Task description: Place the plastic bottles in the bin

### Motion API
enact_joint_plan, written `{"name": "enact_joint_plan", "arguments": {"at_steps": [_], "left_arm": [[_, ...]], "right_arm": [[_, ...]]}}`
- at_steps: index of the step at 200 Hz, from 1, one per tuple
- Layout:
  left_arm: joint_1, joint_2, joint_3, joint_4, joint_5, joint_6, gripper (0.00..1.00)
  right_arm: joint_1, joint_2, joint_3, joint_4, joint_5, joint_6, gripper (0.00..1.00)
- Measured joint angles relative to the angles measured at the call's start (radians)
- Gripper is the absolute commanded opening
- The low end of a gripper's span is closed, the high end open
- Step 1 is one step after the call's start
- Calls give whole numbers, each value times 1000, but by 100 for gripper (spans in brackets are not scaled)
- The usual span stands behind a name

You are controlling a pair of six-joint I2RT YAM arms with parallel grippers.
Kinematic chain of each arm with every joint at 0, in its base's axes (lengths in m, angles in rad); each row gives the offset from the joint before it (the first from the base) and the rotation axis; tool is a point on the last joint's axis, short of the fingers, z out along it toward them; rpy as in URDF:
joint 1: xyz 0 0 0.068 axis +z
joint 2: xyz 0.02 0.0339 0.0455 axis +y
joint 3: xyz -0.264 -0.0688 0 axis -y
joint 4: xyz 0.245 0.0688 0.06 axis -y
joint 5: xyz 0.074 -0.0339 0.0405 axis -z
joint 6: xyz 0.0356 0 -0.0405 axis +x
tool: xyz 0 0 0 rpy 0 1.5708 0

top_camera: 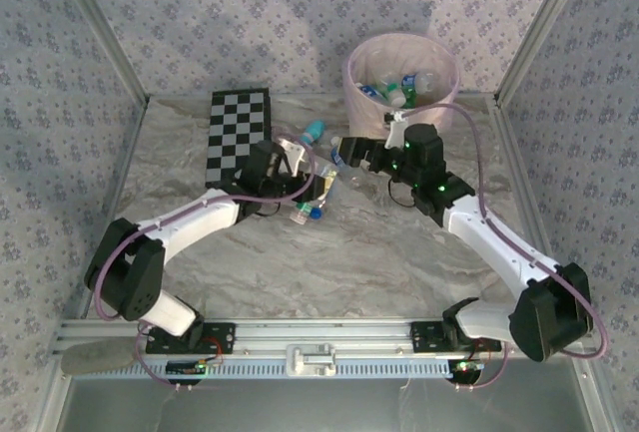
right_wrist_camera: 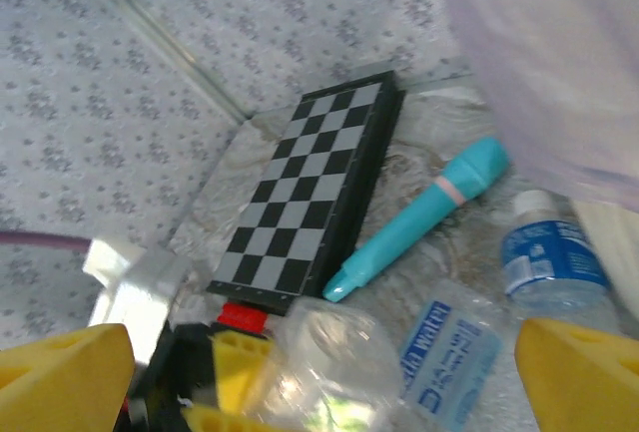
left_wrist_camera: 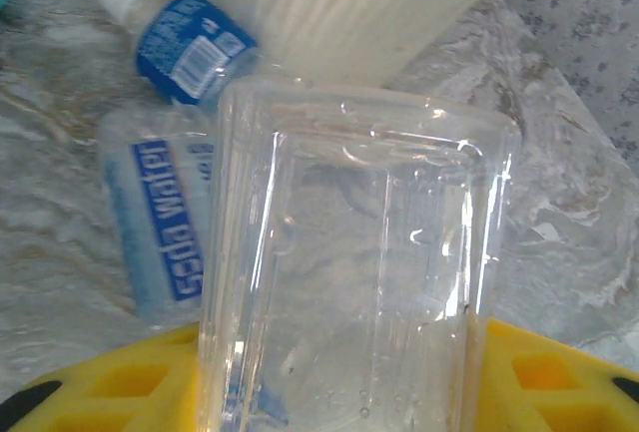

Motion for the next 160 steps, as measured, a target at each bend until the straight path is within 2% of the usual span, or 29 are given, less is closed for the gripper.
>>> {"name": "enact_joint_plan", "arguments": {"at_steps": [39,79,160], "left_arm": [[-68,-47,-80,96,-97,-42,41],[-80,-92,-127,174,-177,-94,41],[-80,-119,-132,219,-275,-326,42]], "right_arm": [[18,61,17,18,-67,26,100],[32,68,2,23,-97,56,100],[95,-36,-211,96,-132,69,100]]}}
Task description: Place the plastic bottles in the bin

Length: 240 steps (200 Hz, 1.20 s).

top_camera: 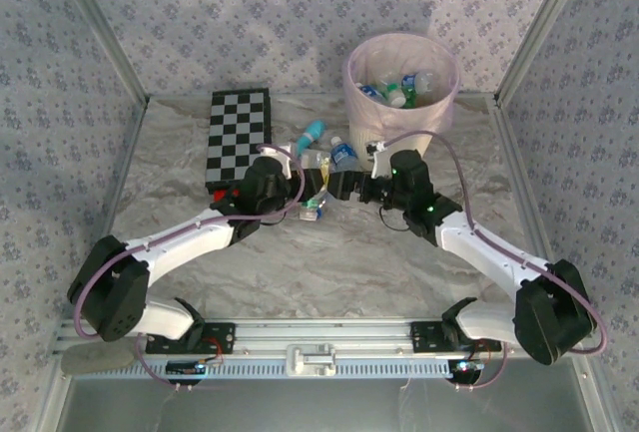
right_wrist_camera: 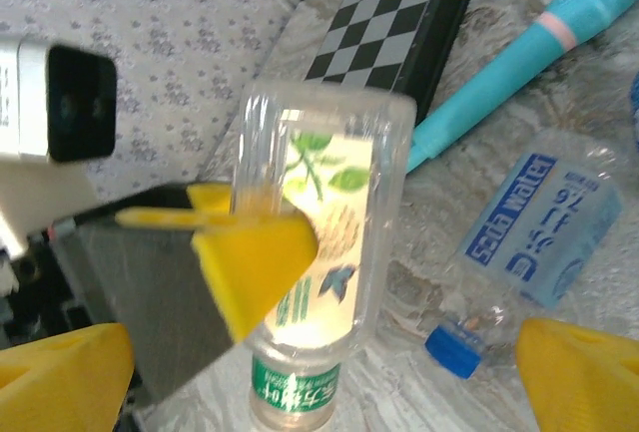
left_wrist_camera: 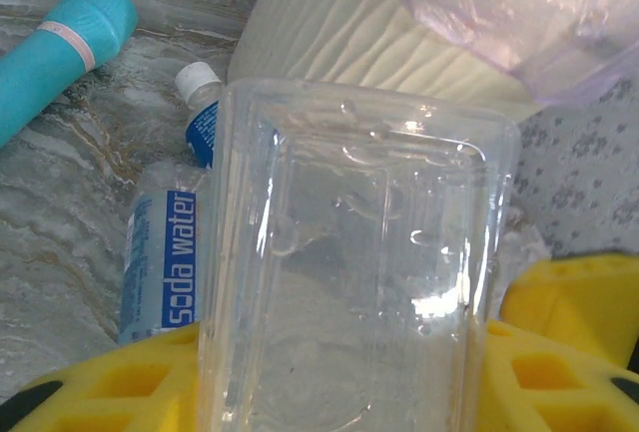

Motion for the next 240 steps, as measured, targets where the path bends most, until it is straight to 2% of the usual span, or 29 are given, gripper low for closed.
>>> {"name": "enact_joint_plan", "arguments": {"at_steps": [41,75,133,210,240], "left_arm": [[1,-31,-7,66,-18,-121,42],[1,-63,-50,128,-34,-204,42],[1,-66,-86,180,-76,-275,43],[0,-71,-96,213,-86,-303,43],[0,-71,-99,214,-93,-306,43]], "right_arm": [[59,7,-28,73,-16,1,99],[68,51,-42,150,-35,9,94],[104,121,-44,203,-61,32,86],[113,209,-38,245,-93,53,64],[116,220,-32,258,-108,63,52]]}}
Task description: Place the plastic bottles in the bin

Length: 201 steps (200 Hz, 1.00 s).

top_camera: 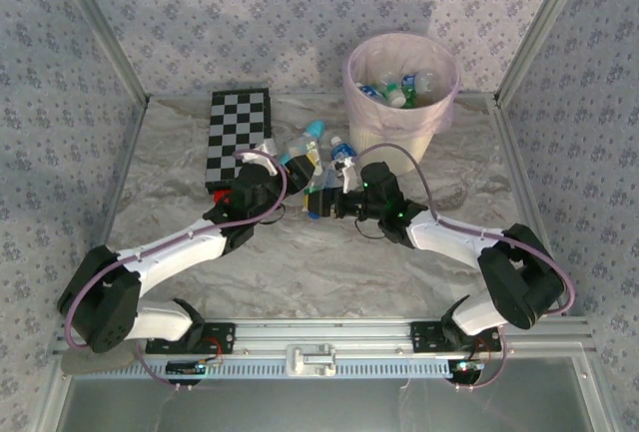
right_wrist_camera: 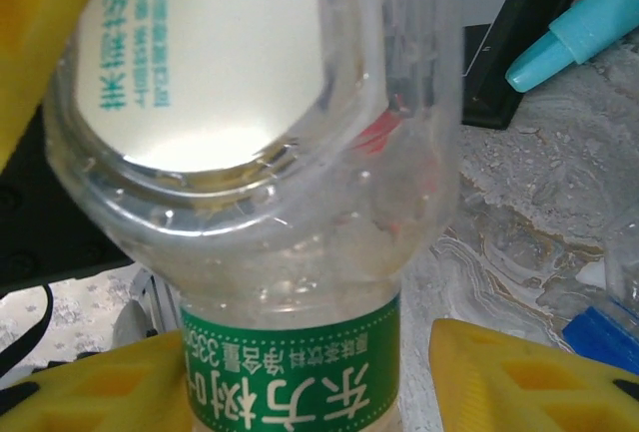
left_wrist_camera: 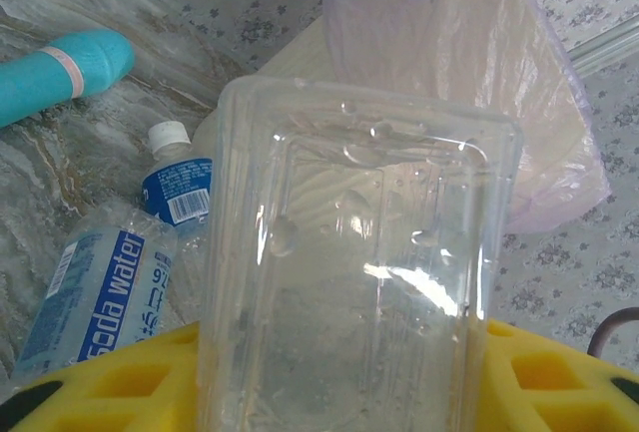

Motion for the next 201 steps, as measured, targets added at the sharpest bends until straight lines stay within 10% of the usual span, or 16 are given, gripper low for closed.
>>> {"name": "enact_joint_plan", "arguments": {"at_steps": [27,76,201], "left_arm": [[0,0,-4,2,-5,-2,47],[1,-22,-12,-10,-20,-13,100],[184,-346,-103,-330,-175,71,100]], "right_arm": [[3,4,4,8,-13,3,45],[2,5,6,9,-12,1,43],[-75,-55,182,-281,24,-170,41]]}}
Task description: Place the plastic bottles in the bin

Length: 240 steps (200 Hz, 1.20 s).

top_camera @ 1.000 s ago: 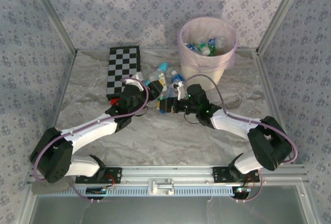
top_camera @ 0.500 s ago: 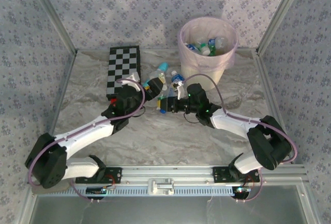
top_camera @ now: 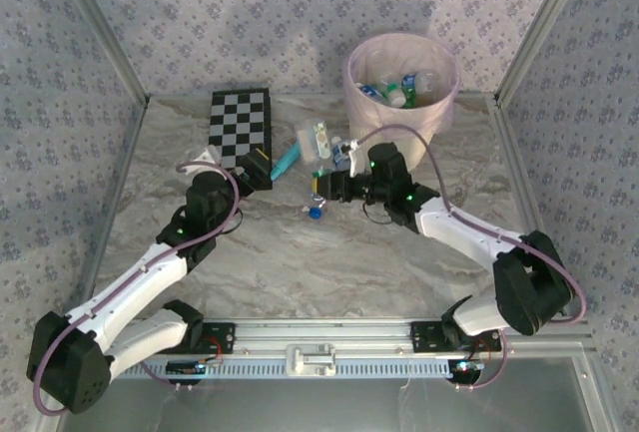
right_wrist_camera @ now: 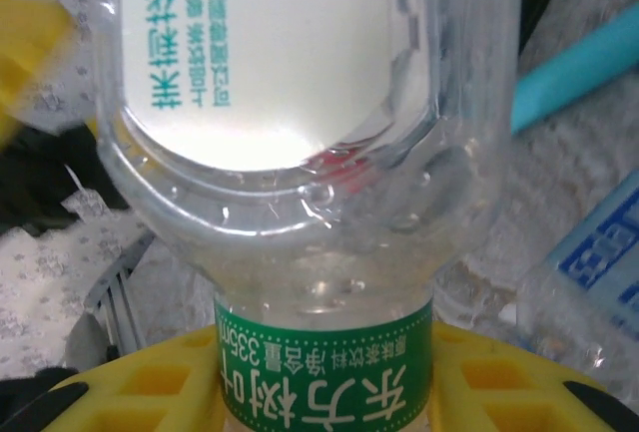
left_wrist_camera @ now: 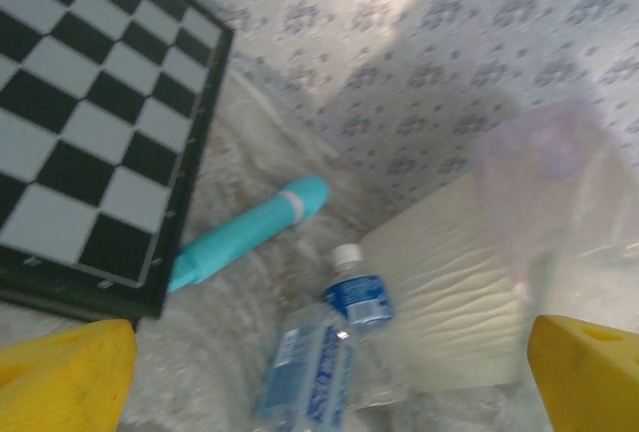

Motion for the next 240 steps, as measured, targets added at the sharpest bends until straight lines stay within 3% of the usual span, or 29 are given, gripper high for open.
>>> {"name": "enact_joint_plan", "arguments": {"at_steps": [52,111,188,240], "left_arm": [[2,37,-51,-89,40,12,100],[0,214,-29,-85,164,25,100],[-85,302,64,-81,216,75,100],[-95,303,71,-89,203,89,100]], "right_arm": [[-60,-37,322,-285,135,-220,41],[-212,-33,496,-467,306,-334,41],[-435,163,697,-571,289,-296,44],[-451,277,794,-624,242,-241,61]]}}
